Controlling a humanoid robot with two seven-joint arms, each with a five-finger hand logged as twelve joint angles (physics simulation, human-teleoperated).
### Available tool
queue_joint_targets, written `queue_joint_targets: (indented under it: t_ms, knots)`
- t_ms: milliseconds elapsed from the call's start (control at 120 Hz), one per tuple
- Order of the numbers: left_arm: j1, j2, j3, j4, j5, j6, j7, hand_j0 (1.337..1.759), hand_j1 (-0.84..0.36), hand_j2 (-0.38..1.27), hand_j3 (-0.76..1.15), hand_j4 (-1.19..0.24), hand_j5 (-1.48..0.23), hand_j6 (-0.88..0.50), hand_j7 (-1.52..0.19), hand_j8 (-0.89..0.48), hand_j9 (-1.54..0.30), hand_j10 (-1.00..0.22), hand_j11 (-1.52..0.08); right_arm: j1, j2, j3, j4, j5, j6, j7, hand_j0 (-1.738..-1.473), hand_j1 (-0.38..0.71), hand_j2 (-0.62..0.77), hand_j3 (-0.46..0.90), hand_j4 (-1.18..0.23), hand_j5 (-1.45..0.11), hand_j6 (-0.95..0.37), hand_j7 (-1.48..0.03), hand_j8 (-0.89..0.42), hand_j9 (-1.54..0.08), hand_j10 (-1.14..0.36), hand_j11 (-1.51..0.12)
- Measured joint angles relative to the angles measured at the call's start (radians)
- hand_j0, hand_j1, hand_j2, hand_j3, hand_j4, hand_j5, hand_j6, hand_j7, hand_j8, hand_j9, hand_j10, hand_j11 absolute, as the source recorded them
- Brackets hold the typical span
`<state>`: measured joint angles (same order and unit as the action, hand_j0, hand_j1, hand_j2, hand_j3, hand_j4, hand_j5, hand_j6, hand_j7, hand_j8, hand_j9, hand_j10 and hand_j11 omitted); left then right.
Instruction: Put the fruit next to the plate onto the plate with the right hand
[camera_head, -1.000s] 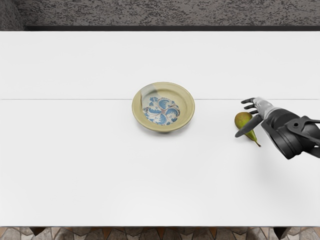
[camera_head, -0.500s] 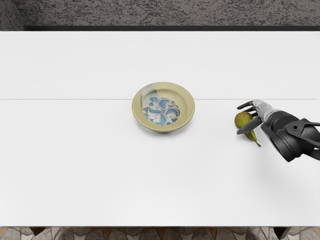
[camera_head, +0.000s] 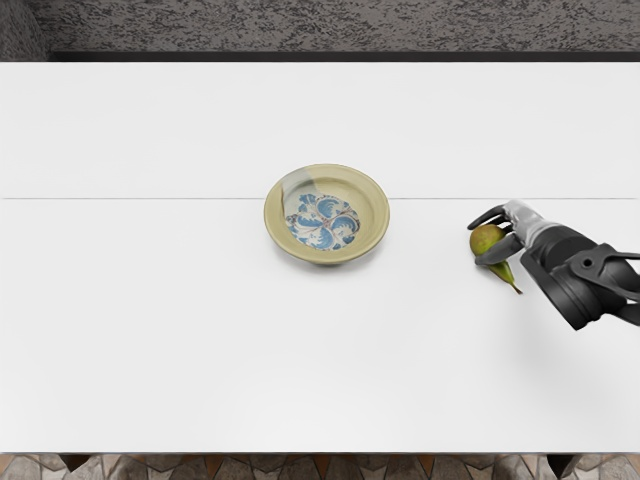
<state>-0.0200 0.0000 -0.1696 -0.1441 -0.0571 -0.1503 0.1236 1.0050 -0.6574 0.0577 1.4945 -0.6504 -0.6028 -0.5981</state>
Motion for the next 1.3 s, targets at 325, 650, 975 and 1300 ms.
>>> queue_joint_targets:
  t_ms: [325, 650, 975, 1300]
  knots:
    - [0.000, 0.000, 0.000, 0.000, 0.000, 0.000, 0.000, 1.658, 0.35, 0.00, 0.00, 0.00, 0.00, 0.00, 0.00, 0.00, 0.00, 0.00, 0.00, -0.002, 0.005, 0.000, -0.002, -0.002, -0.004, -0.003, -1.639, 0.35, 0.08, 0.00, -0.83, -0.92, -0.20, -1.05, -0.13, -0.90, 0.12, -1.25]
    - [0.000, 0.000, -0.001, 0.000, 0.000, 0.000, 0.000, 1.658, 0.35, 0.00, 0.00, 0.00, 0.00, 0.00, 0.00, 0.00, 0.00, 0.00, 0.00, 0.018, -0.030, 0.057, -0.002, 0.052, -0.011, -0.014, -1.643, 0.30, 0.18, 0.00, -0.88, -1.06, -0.34, -1.12, -0.29, -0.95, -0.34, -1.08]
    - [0.000, 0.000, -0.001, 0.000, 0.000, 0.000, 0.000, 1.658, 0.35, 0.00, 0.00, 0.00, 0.00, 0.00, 0.00, 0.00, 0.00, 0.00, 0.00, 0.024, -0.044, 0.256, -0.001, 0.146, 0.018, -0.013, -1.647, 0.26, 0.37, 0.00, -0.87, -1.13, -0.47, -1.13, -0.36, -1.12, -0.45, -1.17]
    - [0.000, 0.000, -0.001, 0.000, 0.000, 0.000, 0.000, 1.658, 0.35, 0.00, 0.00, 0.00, 0.00, 0.00, 0.00, 0.00, 0.00, 0.00, 0.00, 0.079, 0.039, 0.354, -0.039, 0.210, 0.282, -0.012, -1.648, 0.31, 0.45, 0.00, -0.85, -1.18, -0.44, -1.13, -0.30, -1.16, -0.42, -1.18]
